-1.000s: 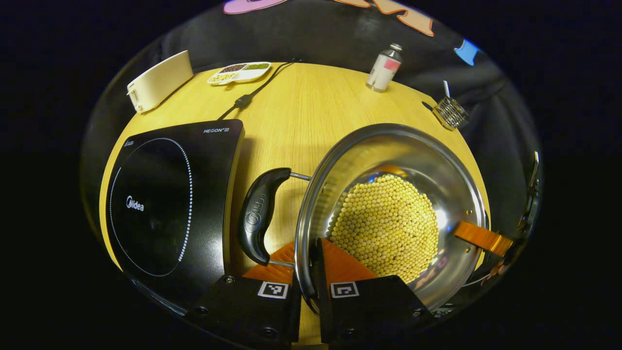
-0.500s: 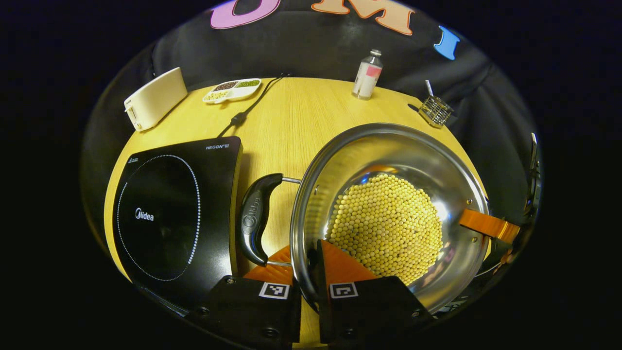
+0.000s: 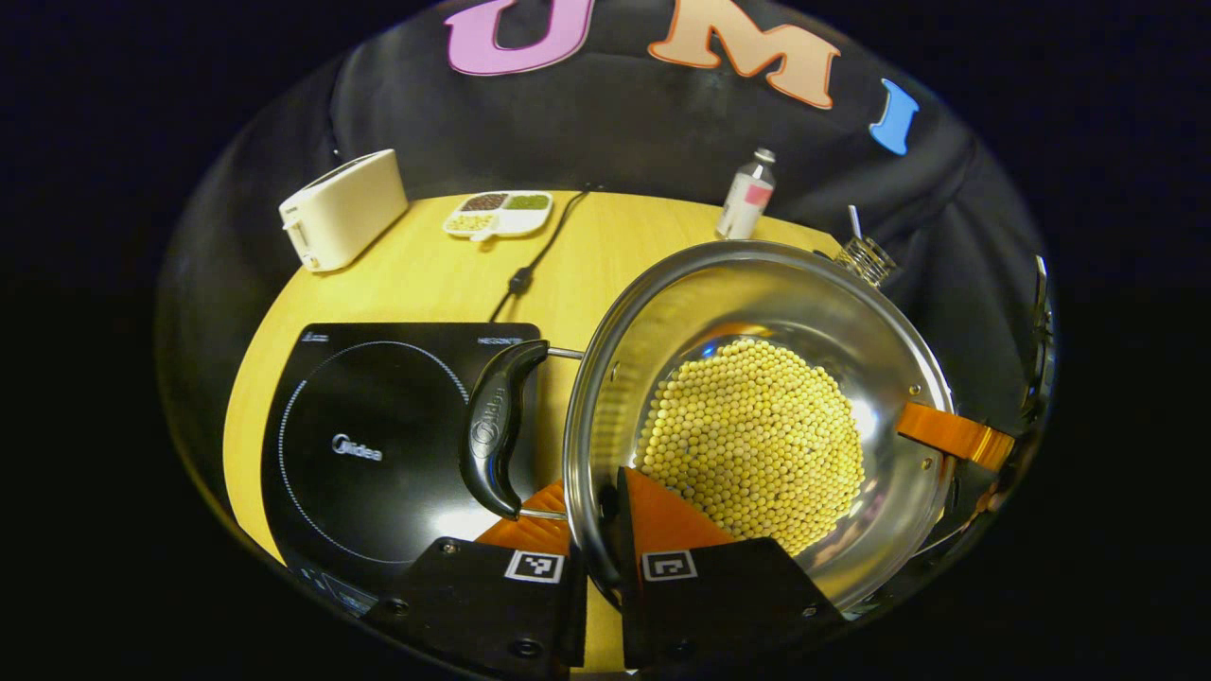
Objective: First push the handle of the pot to place it horizontally, then grasp the pot with both hands and set it on the induction cooktop.
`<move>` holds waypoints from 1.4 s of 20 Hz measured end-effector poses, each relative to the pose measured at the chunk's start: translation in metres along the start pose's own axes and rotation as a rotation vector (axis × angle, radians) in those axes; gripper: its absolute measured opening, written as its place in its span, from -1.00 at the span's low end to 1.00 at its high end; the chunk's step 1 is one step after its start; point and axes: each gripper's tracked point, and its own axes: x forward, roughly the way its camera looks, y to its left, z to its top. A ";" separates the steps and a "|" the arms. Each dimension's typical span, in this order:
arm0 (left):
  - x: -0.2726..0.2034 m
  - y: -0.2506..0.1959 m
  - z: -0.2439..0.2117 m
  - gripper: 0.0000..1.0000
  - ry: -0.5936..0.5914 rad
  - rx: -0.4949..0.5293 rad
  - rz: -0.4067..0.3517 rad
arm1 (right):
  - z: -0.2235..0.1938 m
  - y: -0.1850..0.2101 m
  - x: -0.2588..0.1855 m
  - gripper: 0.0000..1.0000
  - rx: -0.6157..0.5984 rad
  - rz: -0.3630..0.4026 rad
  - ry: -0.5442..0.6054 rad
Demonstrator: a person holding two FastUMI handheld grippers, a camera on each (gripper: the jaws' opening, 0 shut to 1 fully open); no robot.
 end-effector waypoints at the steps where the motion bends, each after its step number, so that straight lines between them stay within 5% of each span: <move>1: -0.003 0.009 0.004 -0.67 -0.008 -0.010 0.012 | 0.002 0.011 0.003 -0.06 -0.007 0.014 -0.001; 14: -0.042 0.156 -0.010 -0.67 -0.006 -0.191 0.181 | -0.052 0.167 0.051 -0.06 -0.098 0.173 0.078; 28: -0.042 0.153 -0.009 -0.68 0.030 -0.214 0.200 | -0.093 0.236 0.076 -0.06 -0.095 0.177 0.114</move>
